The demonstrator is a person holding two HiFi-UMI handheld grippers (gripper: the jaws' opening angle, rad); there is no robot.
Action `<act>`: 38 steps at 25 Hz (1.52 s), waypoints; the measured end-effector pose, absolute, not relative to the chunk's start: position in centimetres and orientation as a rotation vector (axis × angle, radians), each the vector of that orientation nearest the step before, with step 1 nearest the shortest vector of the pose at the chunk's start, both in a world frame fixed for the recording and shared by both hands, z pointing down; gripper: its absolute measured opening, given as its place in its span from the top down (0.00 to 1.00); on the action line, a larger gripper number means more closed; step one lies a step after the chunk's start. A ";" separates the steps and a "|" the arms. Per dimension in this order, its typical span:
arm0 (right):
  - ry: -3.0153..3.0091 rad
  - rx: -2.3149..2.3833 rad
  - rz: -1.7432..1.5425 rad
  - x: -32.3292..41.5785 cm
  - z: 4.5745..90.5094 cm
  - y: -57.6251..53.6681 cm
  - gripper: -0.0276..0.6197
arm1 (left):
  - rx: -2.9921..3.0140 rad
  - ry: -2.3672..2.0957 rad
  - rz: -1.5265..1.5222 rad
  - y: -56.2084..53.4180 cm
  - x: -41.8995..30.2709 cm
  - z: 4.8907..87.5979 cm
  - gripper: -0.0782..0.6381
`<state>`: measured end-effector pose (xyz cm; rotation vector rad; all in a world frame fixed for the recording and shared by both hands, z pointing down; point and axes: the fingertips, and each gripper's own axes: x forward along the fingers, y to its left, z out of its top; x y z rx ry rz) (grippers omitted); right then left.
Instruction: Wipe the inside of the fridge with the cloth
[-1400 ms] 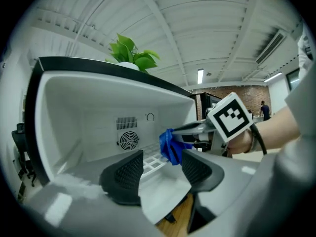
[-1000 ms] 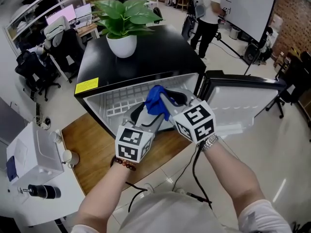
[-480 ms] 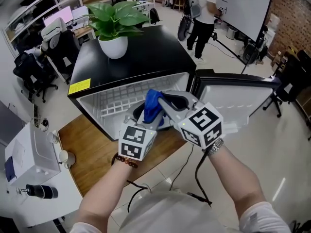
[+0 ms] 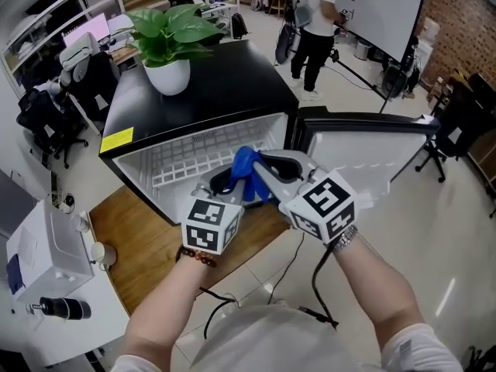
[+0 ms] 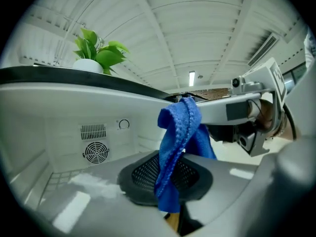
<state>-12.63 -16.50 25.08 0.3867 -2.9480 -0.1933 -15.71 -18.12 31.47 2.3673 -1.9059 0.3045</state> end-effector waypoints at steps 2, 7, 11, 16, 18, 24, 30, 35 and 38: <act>-2.938 0.389 -0.182 -12.2 25.6 -16.5 0.91 | 2.360 -1.886 0.267 -18.1 -15.4 31.6 0.84; -2.907 0.408 -0.171 -10.9 27.4 -16.4 0.91 | 2.288 -1.904 0.133 -18.2 -16.3 31.2 0.85; -2.860 0.413 -0.166 -10.6 29.7 -16.5 0.91 | 2.258 -1.901 0.048 -18.2 -16.6 30.5 0.85; -2.783 0.386 -0.146 -10.7 32.4 -16.2 0.86 | 2.247 -1.882 0.004 -18.5 -16.5 30.2 0.85; -2.771 0.379 -0.127 -10.7 33.0 -16.1 0.82 | 2.211 -1.866 -0.053 -18.7 -17.1 30.3 0.85; -2.776 0.405 -0.110 -10.0 33.1 -16.4 0.80 | 2.126 -1.830 -0.205 -19.8 -18.8 30.0 0.85; -2.833 0.431 -0.103 -9.3 32.2 -15.9 0.80 | 2.058 -1.909 -0.286 -22.4 -20.5 29.1 0.86; -2.906 0.499 -0.066 -8.4 30.5 -16.3 0.83 | 2.044 -2.023 -0.302 -24.8 -21.5 28.7 0.86; -2.913 0.519 -0.068 -7.9 30.3 -16.3 0.88 | 2.039 -2.067 -0.301 -26.5 -21.9 28.8 0.86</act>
